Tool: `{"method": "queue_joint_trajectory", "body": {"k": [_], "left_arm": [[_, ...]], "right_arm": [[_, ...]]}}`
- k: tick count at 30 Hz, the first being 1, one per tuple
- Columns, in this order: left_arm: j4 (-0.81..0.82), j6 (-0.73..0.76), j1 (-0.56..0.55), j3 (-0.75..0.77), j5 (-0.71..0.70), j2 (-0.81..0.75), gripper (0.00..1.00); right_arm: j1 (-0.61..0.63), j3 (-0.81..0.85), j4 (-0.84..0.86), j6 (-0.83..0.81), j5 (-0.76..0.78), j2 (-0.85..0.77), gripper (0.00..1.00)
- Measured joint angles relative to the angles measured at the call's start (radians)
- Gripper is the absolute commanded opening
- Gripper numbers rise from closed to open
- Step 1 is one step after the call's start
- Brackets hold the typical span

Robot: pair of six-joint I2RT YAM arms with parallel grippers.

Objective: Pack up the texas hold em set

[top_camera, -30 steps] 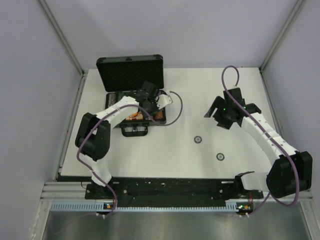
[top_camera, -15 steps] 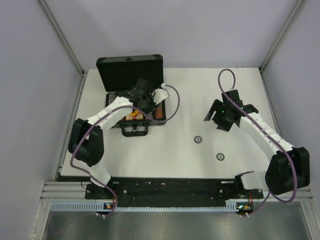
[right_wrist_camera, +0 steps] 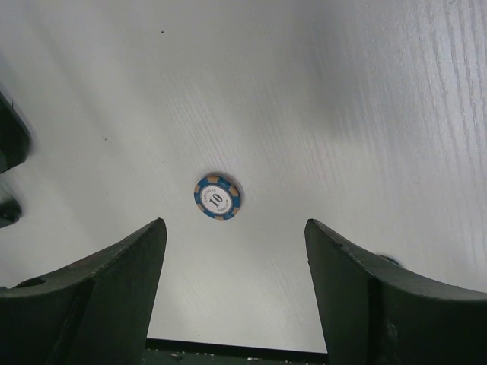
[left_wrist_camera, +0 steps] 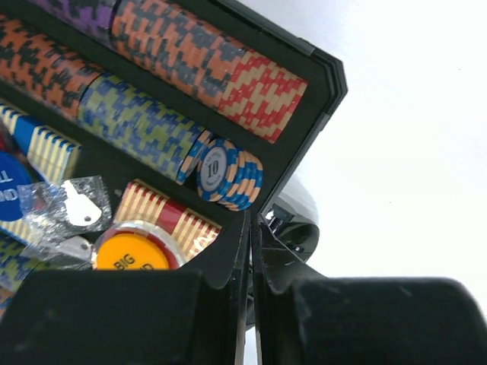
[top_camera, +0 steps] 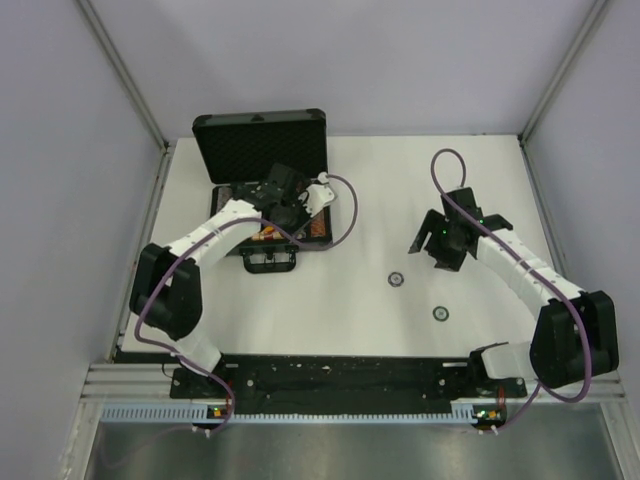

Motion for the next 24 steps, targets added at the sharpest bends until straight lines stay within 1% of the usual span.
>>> {"method": "queue_joint_trajectory", "body": {"k": [4,14,24], "left_arm": [[-0.007,-0.017,0.000,0.000,0.036,0.019,0.00],[-0.049,-0.033,-0.002,0.008,0.085,0.135,0.00],[-0.039,-0.051,-0.016,0.008,0.046,0.140,0.00]], "right_arm": [[-0.001,-0.008,0.000,0.000,0.000,0.000,0.73],[-0.002,-0.027,0.004,0.000,0.001,-0.001,0.72],[-0.003,-0.027,0.007,-0.004,0.001,-0.001,0.72]]}}
